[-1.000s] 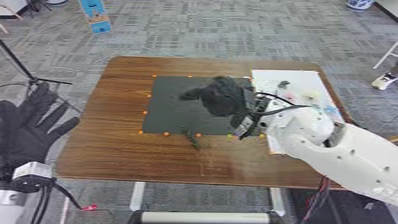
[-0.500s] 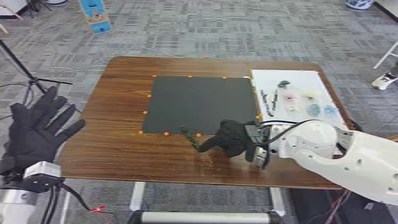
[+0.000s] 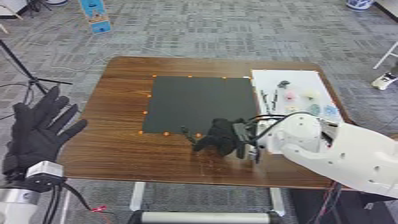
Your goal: Arrange flowers
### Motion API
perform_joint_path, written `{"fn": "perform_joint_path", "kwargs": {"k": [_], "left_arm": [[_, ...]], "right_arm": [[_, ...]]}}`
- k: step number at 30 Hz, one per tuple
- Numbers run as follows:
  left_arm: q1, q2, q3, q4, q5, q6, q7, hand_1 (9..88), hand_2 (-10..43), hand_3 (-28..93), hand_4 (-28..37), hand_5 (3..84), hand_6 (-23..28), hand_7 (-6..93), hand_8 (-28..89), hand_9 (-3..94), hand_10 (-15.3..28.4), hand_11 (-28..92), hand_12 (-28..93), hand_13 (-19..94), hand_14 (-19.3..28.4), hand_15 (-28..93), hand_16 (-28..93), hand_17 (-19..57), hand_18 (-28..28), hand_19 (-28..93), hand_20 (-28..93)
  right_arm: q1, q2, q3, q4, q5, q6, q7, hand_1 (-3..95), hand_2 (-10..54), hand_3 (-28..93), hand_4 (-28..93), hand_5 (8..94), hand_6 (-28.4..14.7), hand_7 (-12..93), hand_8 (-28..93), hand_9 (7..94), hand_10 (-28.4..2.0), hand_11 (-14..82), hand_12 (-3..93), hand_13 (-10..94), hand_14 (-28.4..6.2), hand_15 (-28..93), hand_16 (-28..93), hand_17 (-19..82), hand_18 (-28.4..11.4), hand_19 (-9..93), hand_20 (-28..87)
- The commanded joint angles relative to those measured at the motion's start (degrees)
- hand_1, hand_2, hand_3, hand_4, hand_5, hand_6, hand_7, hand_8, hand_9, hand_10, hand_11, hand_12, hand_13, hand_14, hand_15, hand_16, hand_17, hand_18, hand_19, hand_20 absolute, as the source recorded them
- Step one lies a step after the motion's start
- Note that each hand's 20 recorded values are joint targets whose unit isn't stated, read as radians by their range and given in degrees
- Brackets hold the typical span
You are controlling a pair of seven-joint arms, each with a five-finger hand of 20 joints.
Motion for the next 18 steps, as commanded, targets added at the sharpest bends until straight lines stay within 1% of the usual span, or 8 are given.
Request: {"fn": "perform_joint_path", "kwargs": {"k": [1,4,5,9,11,13,17,18], "left_arm": [[-0.3,0.28,0.25,0.23,-0.36,0.5,0.31,37.5,-5.6,33,-28.2,22.8,1.3,14.9,-9,18.6,8.9,9,17,15,12.5,4,7,-12.0,22.6,38,7],[-0.2,0.31,0.3,0.22,-0.27,0.36,0.42,37.4,-5.6,34,-28.3,22.9,1.3,14.9,-9,18.6,8.9,9,17,15,12.4,5,7,-12.0,22.6,38,7],[-0.2,0.33,0.28,0.2,-0.28,0.33,0.24,37.4,-5.6,33,-28.3,22.9,1.3,14.9,-9,18.6,8.9,9,17,15,12.4,5,7,-12.0,22.6,38,8],[-0.1,0.17,0.38,0.1,-0.23,0.59,0.29,37.2,-5.6,34,-28.3,23.1,1.4,14.8,-8,18.7,8.9,9,17,15,12.4,5,7,-11.9,22.5,38,8],[-0.4,0.25,0.49,0.23,-0.17,0.45,0.02,37.3,-5.6,34,-28.3,23.2,1.4,14.9,-9,18.7,8.9,9,17,15,12.4,5,7,-11.9,22.4,38,8],[-0.5,0.3,0.67,0.3,-0.18,0.55,0.1,37.3,-5.6,34,-28.3,23.2,1.4,14.9,-9,18.8,8.9,9,17,15,12.5,5,7,-11.9,22.4,38,8],[-0.5,0.21,0.81,0.21,-0.02,0.7,0.02,37.3,-5.6,34,-28.3,23.3,1.4,14.9,-9,18.8,8.9,9,17,15,12.4,5,7,-11.8,22.3,38,8],[-0.3,0.08,0.73,0.07,0.02,0.78,0.21,37.7,-5.4,33,-28.3,23.3,1.4,14.9,-9,18.8,8.9,9,17,15,12.4,5,7,-11.9,22.3,38,8]], "right_arm": [[4.0,-3.2,-4.2,2.8,-2.4,-0.3,0.5,36.9,13.6,93,-3,42.0,2.8,20,-14,69.6,-9.9,33.1,50.3,59,-9.1,70,49,29,-21.0,93,42],[4.7,-4.3,-5.2,3.6,-2.7,-0.3,1.2,36.0,13.1,93,-2,43.0,2.1,20,-15,69.9,-10.0,33.5,50.4,59,-9.3,70,49,29,-20.9,93,42],[4.8,-4.7,-5.3,3.8,-2.3,-0.2,1.2,35.7,13.1,93,-2,43.4,1.7,20,-15,70.1,-10.1,33.6,50.3,59,-9.2,70,49,29,-20.9,93,42],[5.4,-7.0,-5.5,5.0,-1.6,0.4,1.4,34.6,12.5,93,-1,44.7,0.7,19,-15,71.2,-10.7,33.6,50.3,60,-9.4,70,49,29,-20.8,93,42],[5.3,-8.0,-5.1,5.4,-1.0,0.6,1.6,34.6,12.3,93,-1,45.0,0.6,19,-15,71.4,-10.7,33.5,50.5,60,-9.4,70,49,29,-20.7,93,41],[5.3,-9.0,-4.8,5.9,-0.5,0.8,1.6,34.5,12.3,93,-1,45.4,0.3,19,-15,71.7,-10.9,33.4,50.5,60,-9.4,70,49,29,-20.7,93,41],[6.0,-9.1,-4.8,5.5,-0.5,1.2,1.9,34.3,12.2,93,-1,45.9,0.2,19,-15,72.5,-10.6,33.3,51.2,60,-9.5,70,49,30,-20.8,93,42],[6.1,-8.8,-4.7,5.2,-0.5,1.6,1.3,34.4,12.2,93,-1,46.0,0.4,19,-15,72.6,-10.5,33.1,51.4,60,-9.5,70,49,30,-20.7,93,42]]}}
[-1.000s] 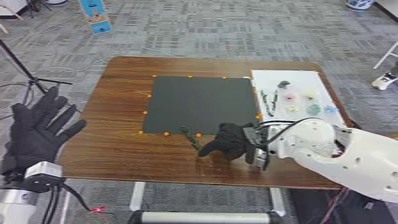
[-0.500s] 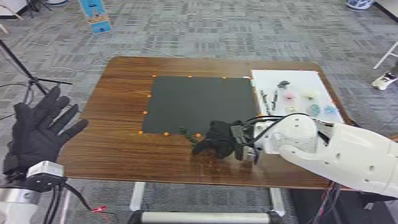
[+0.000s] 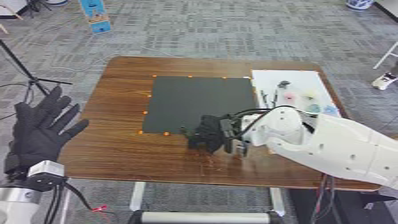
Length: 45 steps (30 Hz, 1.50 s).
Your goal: Arrange flowers
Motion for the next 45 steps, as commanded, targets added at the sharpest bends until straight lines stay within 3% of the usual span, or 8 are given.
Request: {"fn": "perform_joint_path", "kwargs": {"k": [1,10,17,33,45], "left_arm": [[0.0,-0.16,0.31,-0.08,0.05,0.72,0.29,37.8,-5.3,33,-28.3,23.3,1.4,14.9,-9,18.8,8.9,9,17,15,12.4,5,7,-11.9,22.3,38,8],[0.2,-0.29,0.01,-0.09,0.16,0.71,0.45,37.3,-5.4,34,-28.3,23.4,1.5,14.8,-9,18.9,8.9,9,17,16,12.4,6,7,-11.8,22.2,38,8],[0.6,-0.39,-0.12,-0.24,0.17,0.61,0.61,37.0,-5.4,34,-28.3,23.4,1.4,14.7,-8,19.0,9.0,9,17,16,12.4,6,7,-11.8,22.2,38,8],[0.2,-0.27,0.2,-0.1,-0.03,0.97,0.69,37.5,-5.0,33,-28.3,23.5,1.4,14.7,-8,19.0,9.0,9,17,16,12.5,6,7,-11.8,22.2,38,8],[-0.3,-0.21,0.56,0.08,-0.02,0.64,0.19,37.4,-5.0,33,-28.3,23.5,1.5,14.6,-8,19.0,8.9,9,17,16,12.5,6,7,-11.8,22.2,38,8]], "right_arm": [[0.8,-1.0,0.2,-0.3,-0.2,1.0,0.1,34.3,12.0,93,-1,46.2,1.0,19,-15,72.8,-10.5,33.0,51.7,60,-9.6,70,49,29,-20.8,93,42],[-0.3,4.9,3.4,-5.4,0.0,2.8,-1.7,33.8,11.7,93,0,45.4,4.0,20,-15,73.3,-10.3,32.5,53.1,60,-9.7,70,49,30,-20.8,92,44],[0.4,7.6,3.0,-5.9,0.3,3.2,-1.5,33.6,11.1,93,1,46.2,4.3,20,-16,73.4,-10.5,33.0,53.6,60,-9.9,71,49,30,-21.0,91,46],[1.5,5.6,-1.9,-2.9,-0.7,2.2,-2.2,33.7,10.6,93,1,49.2,5.2,21,-16,73.3,-10.7,33.1,53.8,60,-10.0,71,50,30,-21.1,89,50],[0.0,-1.8,0.9,3.2,0.1,0.3,1.5,33.0,11.3,93,2,49.8,4.9,21,-16,73.5,-10.5,33.3,53.8,60,-10.2,71,49,30,-21.2,89,51]]}}
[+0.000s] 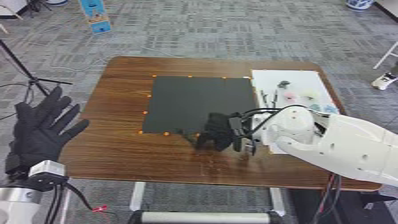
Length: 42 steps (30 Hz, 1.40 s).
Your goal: Arrange flowers
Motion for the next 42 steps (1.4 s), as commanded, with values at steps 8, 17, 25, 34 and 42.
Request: {"fn": "perform_joint_path", "kwargs": {"k": [8,17,25,34,42], "left_arm": [[-0.1,-0.12,0.3,0.01,-0.04,0.37,0.01,37.4,-4.8,33,-28.3,23.6,1.5,14.5,-8,19.0,9.0,9,17,16,12.5,6,7,-11.8,22.2,38,8],[-0.6,0.01,0.61,0.25,-0.12,0.01,-0.24,37.4,-4.8,33,-28.3,23.6,1.5,14.5,-8,19.0,9.1,9,17,16,12.5,6,7,-11.8,22.2,38,8],[-0.9,0.0,0.95,0.4,-0.11,-0.12,-0.53,37.4,-4.6,33,-28.3,23.6,1.4,14.5,-8,19.0,9.0,9,17,16,12.5,6,7,-11.9,22.2,38,8],[0.0,-0.08,0.35,0.07,-0.2,0.49,0.05,37.6,-4.6,33,-28.3,23.7,1.5,14.6,-8,19.2,9.0,9,17,16,12.7,7,7,-11.9,22.3,38,8],[-0.2,-0.08,0.43,0.17,-0.14,0.21,-0.02,37.6,-4.4,33,-28.3,23.7,1.5,14.5,-8,19.2,9.0,9,17,16,12.7,7,7,-11.9,22.3,38,8]], "right_arm": [[-3.7,-9.2,6.1,5.8,6.7,-6.2,2.8,32.0,11.6,93,4,51.4,4.4,21,-16,73.9,-10.3,33.3,53.8,61,-10.1,71,49,31,-21.2,88,53],[-6.0,-13.6,9.7,6.6,10.3,-7.5,6.1,30.8,11.7,93,5,52.5,3.8,20,-16,74.7,-10.5,33.3,54.4,62,-10.3,71,49,32,-21.5,88,54],[-7.0,-15.7,11.4,8.1,11.1,-8.1,9.5,29.6,11.5,93,6,53.4,2.6,19,-15,75.6,-10.8,33.1,54.8,63,-10.4,72,49,32,-21.8,89,55],[-6.6,-8.5,12.0,1.6,4.5,-3.6,4.6,30.3,10.7,93,7,57.3,5.0,19,-15,75.8,-11.3,33.4,55.8,62,-10.8,71,50,32,-22.0,89,55],[-5.2,-6.5,9.4,1.1,3.0,-4.8,2.5,29.4,10.3,93,5,54.8,4.8,19,-15,75.5,-11.6,33.6,56.5,62,-11.3,72,50,32,-22.1,89,55]]}}
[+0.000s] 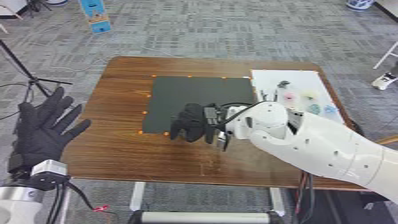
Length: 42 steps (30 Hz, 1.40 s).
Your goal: Arrange flowers
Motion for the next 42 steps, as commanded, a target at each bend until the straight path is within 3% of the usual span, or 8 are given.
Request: {"fn": "perform_joint_path", "kwargs": {"k": [1,23,31,42], "left_arm": [[0.5,-0.27,-0.22,-0.25,-0.17,0.24,0.2,37.4,-4.4,33,-28.3,23.7,1.5,14.5,-8,19.2,9.0,9,17,16,12.7,7,7,-11.9,22.3,38,8],[0.1,0.06,-0.12,-0.08,-0.24,0.09,-0.33,37.3,-4.3,33,-28.3,23.6,1.5,14.5,-8,19.2,9.0,9,17,16,12.8,7,7,-11.9,22.3,38,8],[-0.1,0.06,0.17,-0.03,-0.19,0.06,-0.27,37.5,-4.2,33,-28.3,23.7,1.5,14.4,-8,19.2,9.0,9,17,16,12.8,7,7,-11.9,22.3,38,8],[-0.5,0.16,0.11,0.03,-0.23,0.09,-0.2,37.4,-4.2,32,-28.3,23.7,1.5,14.3,-8,19.2,9.1,9,17,16,12.8,7,7,-11.9,22.3,38,8]], "right_arm": [[2.0,2.2,-2.0,0.8,-0.7,-0.8,-1.3,29.5,10.2,93,5,55.0,4.9,19,-15,75.4,-11.6,33.6,56.4,62,-11.3,72,50,32,-22.1,89,55],[6.0,0.0,-10.2,6.3,-2.5,1.2,1.1,29.9,10.4,93,6,57.4,5.3,20,-15,75.5,-11.5,34.3,55.9,62,-11.3,72,50,32,-22.1,88,56],[6.3,-3.2,-9.7,9.1,-1.7,1.6,2.0,29.7,10.4,93,5,57.5,5.2,20,-16,75.5,-11.5,34.6,56.1,62,-11.5,72,50,32,-22.1,89,56],[4.6,-6.0,-7.6,8.4,-0.4,2.4,0.0,29.8,10.0,93,5,57.5,5.2,20,-15,75.5,-11.6,34.5,56.2,62,-11.6,73,49,32,-22.1,88,56]]}}
